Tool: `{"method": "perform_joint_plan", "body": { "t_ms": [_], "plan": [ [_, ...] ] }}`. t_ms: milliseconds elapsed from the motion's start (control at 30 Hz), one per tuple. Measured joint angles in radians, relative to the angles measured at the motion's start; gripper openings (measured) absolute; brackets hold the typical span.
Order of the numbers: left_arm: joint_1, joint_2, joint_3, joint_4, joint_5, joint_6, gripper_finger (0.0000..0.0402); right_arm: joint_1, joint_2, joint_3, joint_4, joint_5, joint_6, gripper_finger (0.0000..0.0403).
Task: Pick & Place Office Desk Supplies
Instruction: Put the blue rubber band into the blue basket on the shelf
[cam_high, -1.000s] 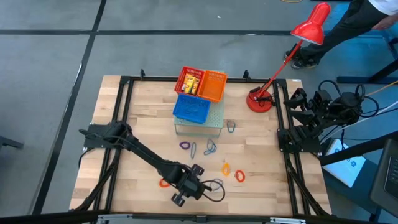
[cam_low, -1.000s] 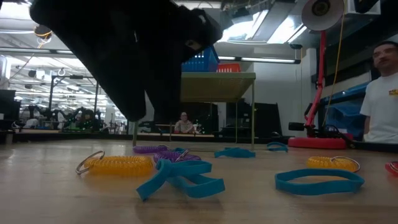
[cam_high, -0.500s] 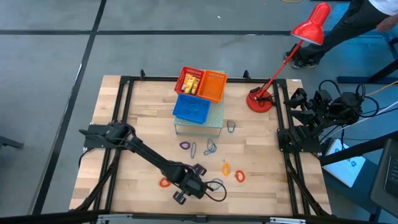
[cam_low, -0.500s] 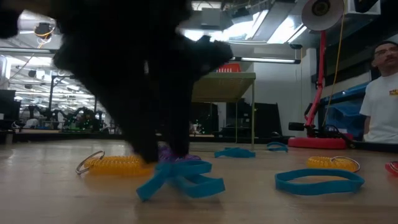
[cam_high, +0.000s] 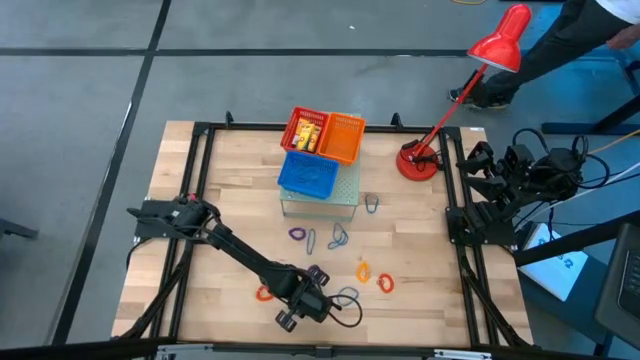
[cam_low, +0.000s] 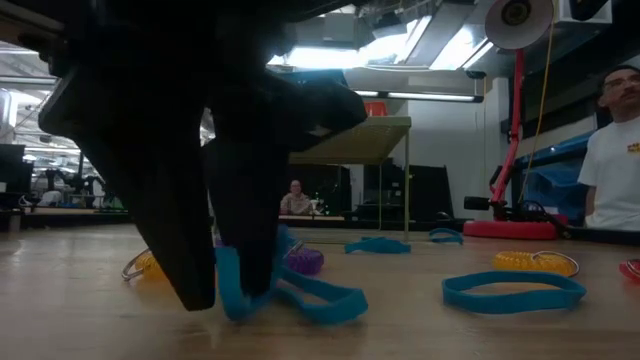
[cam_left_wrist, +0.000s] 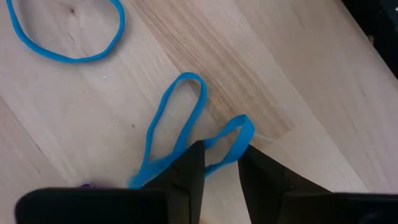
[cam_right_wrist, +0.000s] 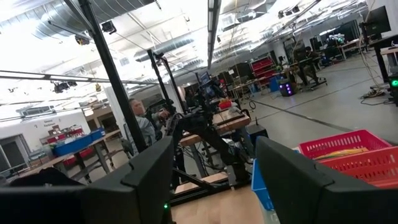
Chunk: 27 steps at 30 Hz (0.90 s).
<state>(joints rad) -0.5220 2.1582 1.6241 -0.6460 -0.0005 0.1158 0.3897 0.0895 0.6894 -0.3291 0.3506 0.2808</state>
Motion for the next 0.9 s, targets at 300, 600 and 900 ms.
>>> {"method": "perform_joint_plan", "body": {
  "t_ms": [300,600,900],
  "plan": [
    [0.003,0.000,0.000,-0.001,0.010,-0.020,0.0007,0.000,0.000,0.000,0.000,0.000,-0.004,0.0231],
    [0.051,-0.070,0.000,0.002,0.102,-0.112,0.0003,0.000,0.000,0.000,0.000,0.000,-0.004,0.0231],
    [0.184,-0.302,0.000,0.074,0.032,-0.241,0.0002,0.000,0.000,0.000,0.016,0.005,-0.004,0.0231]
  ]
}}
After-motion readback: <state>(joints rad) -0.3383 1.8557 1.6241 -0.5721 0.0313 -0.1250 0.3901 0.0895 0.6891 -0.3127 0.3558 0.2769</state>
